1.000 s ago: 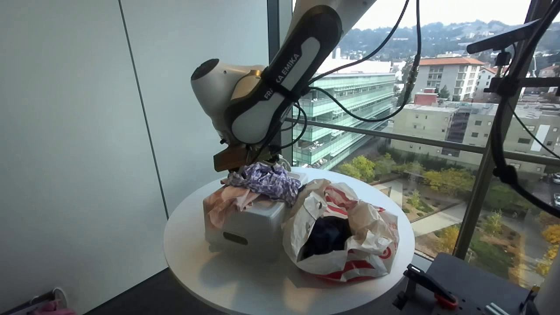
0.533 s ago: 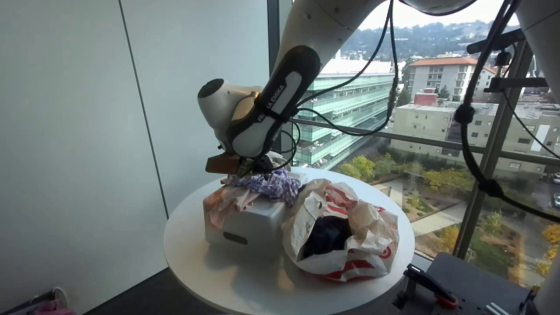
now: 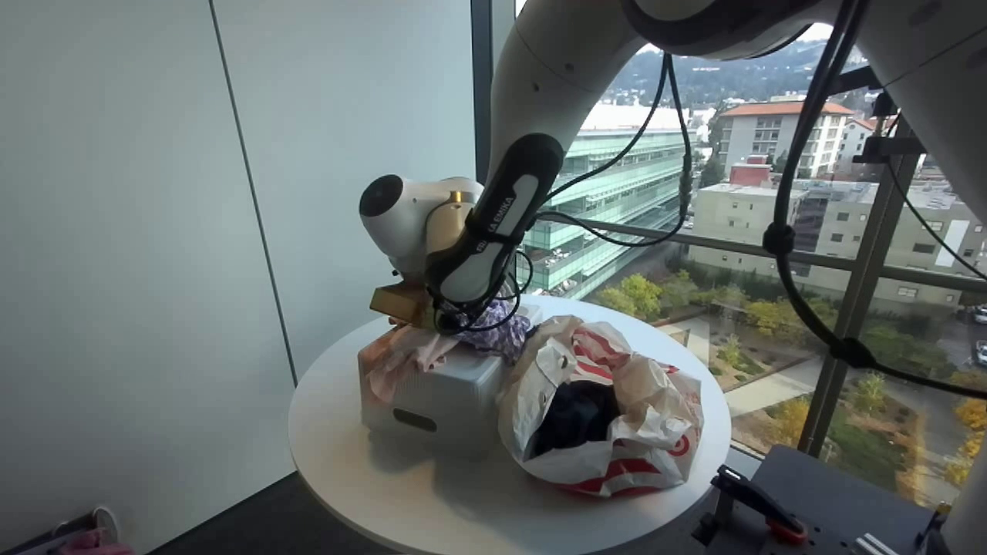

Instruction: Put the blue and purple clothes in the plastic bag

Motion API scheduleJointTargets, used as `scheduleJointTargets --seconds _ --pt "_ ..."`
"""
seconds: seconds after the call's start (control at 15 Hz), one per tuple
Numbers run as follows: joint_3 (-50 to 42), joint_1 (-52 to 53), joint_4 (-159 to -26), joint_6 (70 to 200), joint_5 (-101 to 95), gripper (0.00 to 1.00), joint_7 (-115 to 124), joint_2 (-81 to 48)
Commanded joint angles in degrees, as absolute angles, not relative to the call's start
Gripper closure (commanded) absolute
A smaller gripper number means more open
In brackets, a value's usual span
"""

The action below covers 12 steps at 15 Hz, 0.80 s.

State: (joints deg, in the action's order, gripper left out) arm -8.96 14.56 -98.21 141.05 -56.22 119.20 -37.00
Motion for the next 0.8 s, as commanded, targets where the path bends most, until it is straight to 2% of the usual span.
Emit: scheduleJointTargets --seconds 0.0,0.07,0.67,0.73 --pt "-9.01 14.64 -96.7 140.05 -59.61 0.3 123.25 -37.68" --pt "-8.71 14.48 -96.84 140.09 -59.87 0.3 123.6 -37.39" --pt "-7.66 14.42 -96.47 135.74 -59.17 0.99 124.05 -35.35" --pt "-7.69 14.52 -96.31 135.28 -59.62 1.0 124.18 -34.88"
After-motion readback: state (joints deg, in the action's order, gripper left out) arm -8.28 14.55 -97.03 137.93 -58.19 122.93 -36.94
